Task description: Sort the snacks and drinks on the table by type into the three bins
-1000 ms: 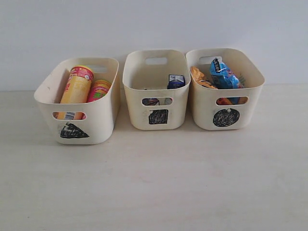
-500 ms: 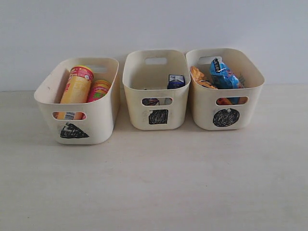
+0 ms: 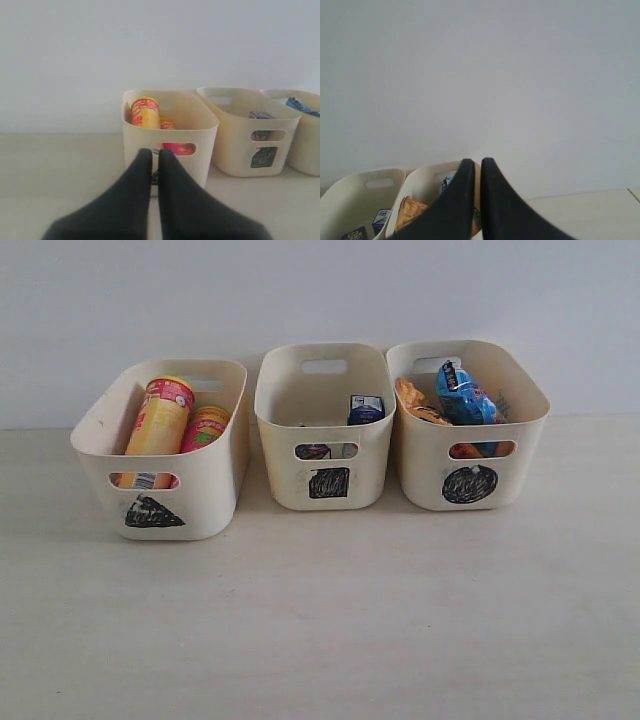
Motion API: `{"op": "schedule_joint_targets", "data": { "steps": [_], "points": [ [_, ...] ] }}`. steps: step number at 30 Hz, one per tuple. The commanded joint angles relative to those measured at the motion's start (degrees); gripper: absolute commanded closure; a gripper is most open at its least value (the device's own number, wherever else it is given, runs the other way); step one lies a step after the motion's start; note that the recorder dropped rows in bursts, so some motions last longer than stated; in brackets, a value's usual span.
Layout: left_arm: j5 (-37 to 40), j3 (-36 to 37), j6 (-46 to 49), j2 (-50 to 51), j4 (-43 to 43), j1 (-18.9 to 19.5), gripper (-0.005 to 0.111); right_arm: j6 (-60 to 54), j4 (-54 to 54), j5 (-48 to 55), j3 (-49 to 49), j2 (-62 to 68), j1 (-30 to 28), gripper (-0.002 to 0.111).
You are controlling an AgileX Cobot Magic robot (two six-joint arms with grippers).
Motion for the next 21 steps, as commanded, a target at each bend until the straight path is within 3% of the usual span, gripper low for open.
{"op": "schedule_joint_targets", "data": {
  "steps": [1,5,10,13,21],
  "points": [
    [0.12,1.52,2.99,-0.13,-4.11,5.86,0.102,-0.05,0.01,-0.49,0.09,-0.15,-0.32,0.107],
    [4.57,1.52,3.37,-0.13,-3.93,10.43,0.102,-0.05,0.01,-0.49,0.09,-0.15,-0.32,0.107],
    [7.77,1.52,4.46,-0.13,-2.51,13.15,0.102,-0.05,0.01,-0.49,0.09,-0.15,-0.32,0.107],
    [11.43,1.52,4.72,-0.13,-2.00,13.28,0.102,-0.05,0.01,-0.49,0.09,-0.15,-0.32,0.107],
    [11.30,1.52,4.87,-0.13,-2.00,13.28,0.102,-0.05,0.01,-0.49,0.09,-0.15,-0.32,0.107]
  ]
}}
